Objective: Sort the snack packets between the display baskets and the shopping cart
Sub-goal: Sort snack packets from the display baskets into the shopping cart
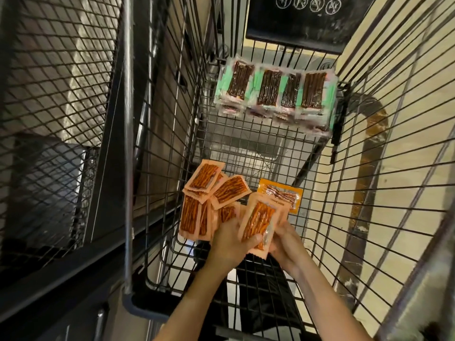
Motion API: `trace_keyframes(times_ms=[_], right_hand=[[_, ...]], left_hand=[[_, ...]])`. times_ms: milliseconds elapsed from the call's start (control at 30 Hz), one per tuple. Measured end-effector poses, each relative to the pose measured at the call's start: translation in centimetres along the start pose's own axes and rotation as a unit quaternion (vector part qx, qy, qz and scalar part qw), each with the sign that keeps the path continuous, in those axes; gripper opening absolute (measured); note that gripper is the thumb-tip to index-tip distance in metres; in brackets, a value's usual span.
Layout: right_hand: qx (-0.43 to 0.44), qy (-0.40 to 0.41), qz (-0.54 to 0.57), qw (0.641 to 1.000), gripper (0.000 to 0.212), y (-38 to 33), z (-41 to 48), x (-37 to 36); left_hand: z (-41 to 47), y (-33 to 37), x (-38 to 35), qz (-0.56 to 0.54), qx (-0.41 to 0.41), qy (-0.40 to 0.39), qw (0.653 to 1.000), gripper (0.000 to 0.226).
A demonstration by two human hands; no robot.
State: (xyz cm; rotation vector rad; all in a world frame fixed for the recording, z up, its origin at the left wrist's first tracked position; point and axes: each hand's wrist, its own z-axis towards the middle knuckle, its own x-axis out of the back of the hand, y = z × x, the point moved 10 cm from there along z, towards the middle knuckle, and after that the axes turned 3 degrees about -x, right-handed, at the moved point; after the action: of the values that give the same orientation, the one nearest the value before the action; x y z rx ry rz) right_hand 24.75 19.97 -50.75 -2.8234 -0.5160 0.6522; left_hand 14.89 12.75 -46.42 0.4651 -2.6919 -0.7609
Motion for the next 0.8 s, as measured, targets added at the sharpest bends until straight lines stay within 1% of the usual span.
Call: trace_keyframes(times_ms=[67, 133, 167, 200, 233, 300, 333, 367, 400, 433, 467, 500, 533, 633, 733, 800], right_hand=[[-0.013, -0.037, 0.033, 0.999, 0.065, 0.4, 0.0, -1.0], [-0.008, -0.066, 0.082, 0.994, 0.078, -0.1, 0.0, -1.8], [-0.006, -0.075, 0.109, 0.991, 0.082, -0.4, 0.1, -1.9], [-0.002, -0.078, 0.12, 0.99, 0.08, -0.8, 0.2, -2.0], [0.005, -0.064, 0.108, 0.992, 0.071, -1.1, 0.4, -1.9], [0.024, -0.012, 0.055, 0.998, 0.048, -1.7, 1.0, -1.2], [0.034, 0.008, 0.033, 0.999, 0.041, -2.1, 1.2, -1.0], [0.041, 0.023, 0.024, 0.999, 0.036, -2.4, 1.4, -0.8], [0.043, 0.035, 0.027, 0.998, 0.034, -2.6, 1.5, -0.5], [0.043, 0.042, 0.036, 0.998, 0.034, -2.9, 1.6, -0.3], [0.042, 0.048, 0.048, 0.997, 0.036, -3.3, 1.6, 0.1], [0.041, 0.05, 0.058, 0.996, 0.039, -3.5, 1.6, 0.3], [0.039, 0.051, 0.069, 0.996, 0.043, -3.7, 1.6, 0.6], [0.027, 0.039, 0.089, 0.995, 0.052, -3.8, 1.4, 1.0], [0.022, 0.028, 0.091, 0.995, 0.049, -3.6, 1.2, 1.1], [0.025, 0.026, 0.086, 0.996, 0.044, -3.6, 1.1, 1.3]], left_hand=[[0.5, 1.0, -0.7, 0.06, -0.021, -0.022, 0.998, 0.007], [1.4, 1.8, -0.4, 0.108, -0.032, -0.028, 0.993, 0.014], [1.8, 2.0, -0.1, 0.128, -0.032, -0.032, 0.991, 0.015], [2.1, 2.0, 0.1, 0.13, -0.026, -0.041, 0.99, 0.017], [2.2, 1.8, 0.2, 0.141, -0.016, -0.061, 0.988, 0.021], [2.4, 1.6, 0.1, 0.201, -0.004, -0.104, 0.974, 0.029], [2.6, 1.6, 0.8, 0.218, 0.001, -0.104, 0.97, 0.032], [3.0, 1.9, 2.1, 0.213, 0.009, -0.079, 0.974, 0.035], [3.7, 2.5, 4.2, 0.192, 0.009, -0.024, 0.981, 0.035], [4.5, 3.4, 7.1, 0.194, -0.011, 0.064, 0.979, 0.031], [5.2, 4.6, 9.8, 0.228, -0.04, 0.147, 0.962, 0.025], [6.0, 5.4, 11.5, 0.277, -0.054, 0.192, 0.94, 0.022], [7.2, 5.6, 12.3, 0.325, -0.048, 0.197, 0.924, 0.026], [10.5, 3.7, 11.6, 0.416, 0.02, 0.121, 0.901, 0.039], [11.6, 1.8, 10.5, 0.487, 0.065, 0.081, 0.867, 0.05], [11.4, 1.1, 10.3, 0.497, 0.075, 0.087, 0.86, 0.051]])
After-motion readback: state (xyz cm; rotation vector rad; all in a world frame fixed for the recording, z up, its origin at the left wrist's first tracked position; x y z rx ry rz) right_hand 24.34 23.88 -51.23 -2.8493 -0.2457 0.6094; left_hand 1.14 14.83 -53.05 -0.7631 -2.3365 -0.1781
